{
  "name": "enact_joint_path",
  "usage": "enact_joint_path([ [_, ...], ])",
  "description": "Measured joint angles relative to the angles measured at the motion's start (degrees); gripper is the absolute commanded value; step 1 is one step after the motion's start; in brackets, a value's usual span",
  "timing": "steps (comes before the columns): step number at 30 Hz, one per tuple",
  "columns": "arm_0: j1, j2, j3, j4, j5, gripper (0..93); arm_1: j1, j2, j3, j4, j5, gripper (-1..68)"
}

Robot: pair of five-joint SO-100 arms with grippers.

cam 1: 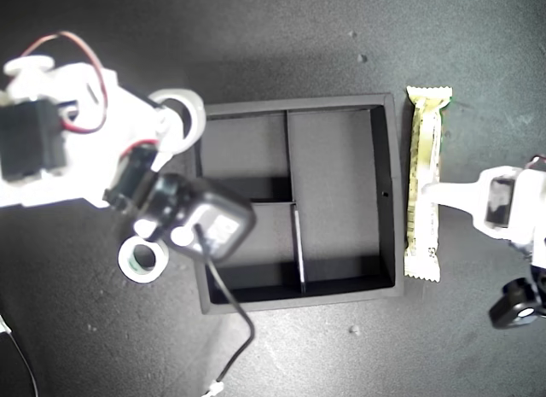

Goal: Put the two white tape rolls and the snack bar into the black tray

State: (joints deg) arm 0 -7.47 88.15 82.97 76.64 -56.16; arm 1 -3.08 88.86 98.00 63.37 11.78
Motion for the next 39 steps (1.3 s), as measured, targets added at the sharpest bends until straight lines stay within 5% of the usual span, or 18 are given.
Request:
enact_joint_path([
  [7, 0.2, -9.6, -8.5, 2.0, 0.4, 0.3, 0.4, -16.3, -8.1, 0.0, -1.0, 20.7],
  [14, 0.2, -16.3, -17.2, 5.1, 1.7, 0.4, 1.7, -17.9, -7.6, -0.4, -1.0, 11.8],
  [25, 4.6, -34.5, -51.4, 25.8, -0.6, 0.4, 1.1, -18.2, -15.4, 16.8, -1.0, 7.8],
  [32, 5.3, -34.7, -56.4, 27.3, -1.5, 0.4, -0.4, -18.3, -32.4, 26.5, -1.0, 8.0],
  [39, 6.2, -38.6, -57.8, 27.4, -3.5, 0.4, -4.8, -24.5, -54.7, 26.2, -1.0, 7.8],
])
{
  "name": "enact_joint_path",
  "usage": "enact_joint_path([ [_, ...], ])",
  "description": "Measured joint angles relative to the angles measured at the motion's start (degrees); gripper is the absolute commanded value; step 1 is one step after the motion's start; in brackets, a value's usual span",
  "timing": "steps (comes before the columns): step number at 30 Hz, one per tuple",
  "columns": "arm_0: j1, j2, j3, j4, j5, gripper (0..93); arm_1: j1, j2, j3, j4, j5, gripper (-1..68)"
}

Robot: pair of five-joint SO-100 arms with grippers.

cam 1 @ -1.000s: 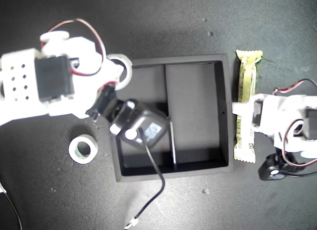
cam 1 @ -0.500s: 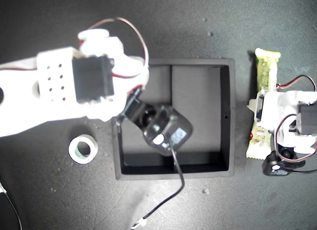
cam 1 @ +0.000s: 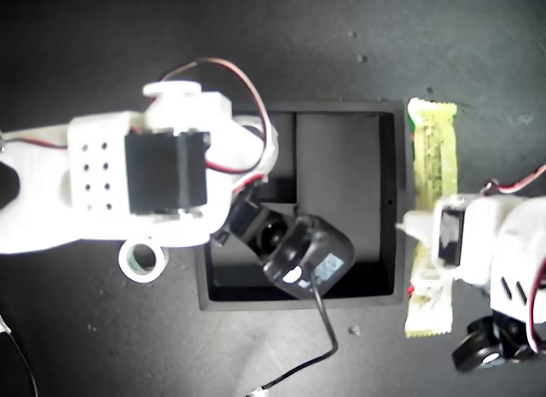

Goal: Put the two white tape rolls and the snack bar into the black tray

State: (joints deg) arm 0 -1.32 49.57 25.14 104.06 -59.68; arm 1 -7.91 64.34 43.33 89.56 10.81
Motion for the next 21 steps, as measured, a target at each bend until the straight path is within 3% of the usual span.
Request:
enact_joint_path([
  [10, 1.3, -7.7, -7.7, 0.0, -1.2, 2.9, -3.3, -12.5, -12.7, -1.8, 0.0, 9.4],
  [16, 1.8, -6.9, -5.4, 0.0, -2.5, 17.4, -4.0, -12.5, -12.8, 1.1, 0.0, 25.3],
  [21, 2.5, -0.7, 2.7, 0.0, -4.2, 19.7, -3.3, -12.5, -12.8, 9.4, 0.0, 28.8],
])
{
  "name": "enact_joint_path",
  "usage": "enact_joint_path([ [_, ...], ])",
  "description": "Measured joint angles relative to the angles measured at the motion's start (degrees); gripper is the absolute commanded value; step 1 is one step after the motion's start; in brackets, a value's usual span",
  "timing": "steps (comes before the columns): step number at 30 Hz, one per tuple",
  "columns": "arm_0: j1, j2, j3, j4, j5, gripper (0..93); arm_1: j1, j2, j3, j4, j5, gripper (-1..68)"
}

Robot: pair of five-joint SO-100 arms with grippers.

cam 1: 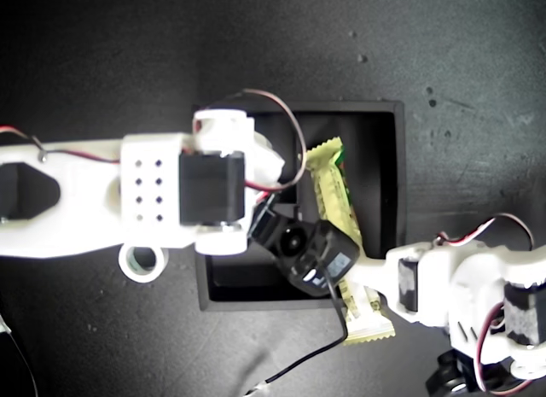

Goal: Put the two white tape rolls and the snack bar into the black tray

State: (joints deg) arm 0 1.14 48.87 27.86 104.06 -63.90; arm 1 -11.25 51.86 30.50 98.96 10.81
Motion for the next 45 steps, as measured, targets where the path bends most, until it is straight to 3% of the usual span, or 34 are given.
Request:
enact_joint_path([
  [4, 0.8, 10.6, 9.0, 0.0, 0.4, 19.7, 3.2, 2.5, 4.5, 2.8, 0.0, 27.7],
  [10, 0.6, 38.3, 28.7, 0.0, -1.9, 19.6, 13.0, 12.6, 5.2, 4.3, 0.0, 24.6],
  [13, 5.4, 48.6, 36.9, -0.8, -6.3, 19.4, 15.8, 17.8, 7.7, 4.4, 0.0, 23.2],
  [19, 17.0, 57.6, 60.2, -17.3, -17.1, 18.8, 19.4, 29.4, 15.2, 4.4, 0.0, 21.5],
  [25, 23.7, 62.4, 81.3, -36.9, -25.0, 17.7, 19.4, 43.2, 21.3, 4.4, 9.6, 17.6],
  [30, 26.2, 62.4, 88.9, -47.0, -28.0, 17.3, 20.3, 56.0, 33.1, 2.5, 23.2, 11.8],
  [45, 27.9, 61.7, 94.7, -55.0, -31.7, 16.9, 21.3, 72.8, 53.6, -2.2, 33.8, 8.0],
])
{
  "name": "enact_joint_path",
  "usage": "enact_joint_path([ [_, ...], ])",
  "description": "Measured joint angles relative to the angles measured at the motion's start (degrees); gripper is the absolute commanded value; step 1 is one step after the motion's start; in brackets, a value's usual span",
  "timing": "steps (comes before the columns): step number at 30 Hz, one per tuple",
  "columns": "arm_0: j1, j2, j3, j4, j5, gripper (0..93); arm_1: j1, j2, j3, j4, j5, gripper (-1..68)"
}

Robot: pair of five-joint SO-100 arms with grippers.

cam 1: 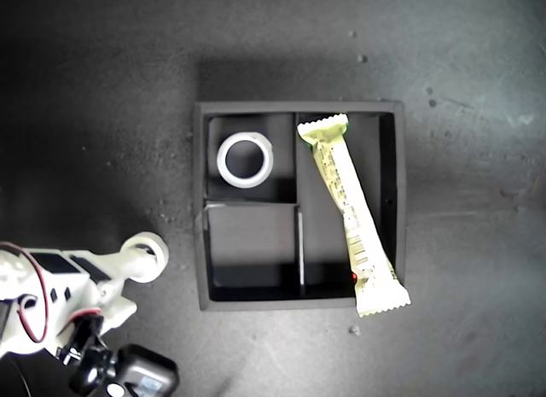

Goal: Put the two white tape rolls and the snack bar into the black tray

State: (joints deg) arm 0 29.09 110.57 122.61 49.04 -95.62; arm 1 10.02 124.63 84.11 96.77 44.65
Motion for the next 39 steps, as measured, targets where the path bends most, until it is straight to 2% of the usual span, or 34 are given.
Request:
enact_joint_path([
  [18, -0.2, -3.0, 5.0, -6.2, -0.9, 16.3, -0.3, 0.2, 2.0, -0.8, 0.4, 7.3],
  [20, -0.2, -3.7, 5.4, -6.4, -1.3, 13.6, -0.3, 0.5, 2.4, -0.8, 1.0, 6.9],
  [24, -2.0, -6.8, 5.5, -6.5, -1.7, 1.5, -0.3, 2.9, 4.8, -1.9, 3.3, 2.7],
  [25, -3.0, -7.7, 5.5, -6.5, -1.6, 0.1, -0.3, 4.2, 5.9, -2.6, 4.2, 0.4],
  [27, -5.2, -8.1, 5.5, -6.2, -1.1, 0.1, -0.3, 8.2, 9.1, -3.8, 6.4, -0.1],
  [31, -8.1, -5.8, 3.0, 1.6, 2.1, 0.1, -0.8, 18.3, 21.4, -9.4, 11.4, -0.2],
  [39, -12.8, -5.4, -25.8, 29.5, 14.2, 0.1, -4.3, 48.1, 58.6, -28.2, 21.3, -0.2],
])
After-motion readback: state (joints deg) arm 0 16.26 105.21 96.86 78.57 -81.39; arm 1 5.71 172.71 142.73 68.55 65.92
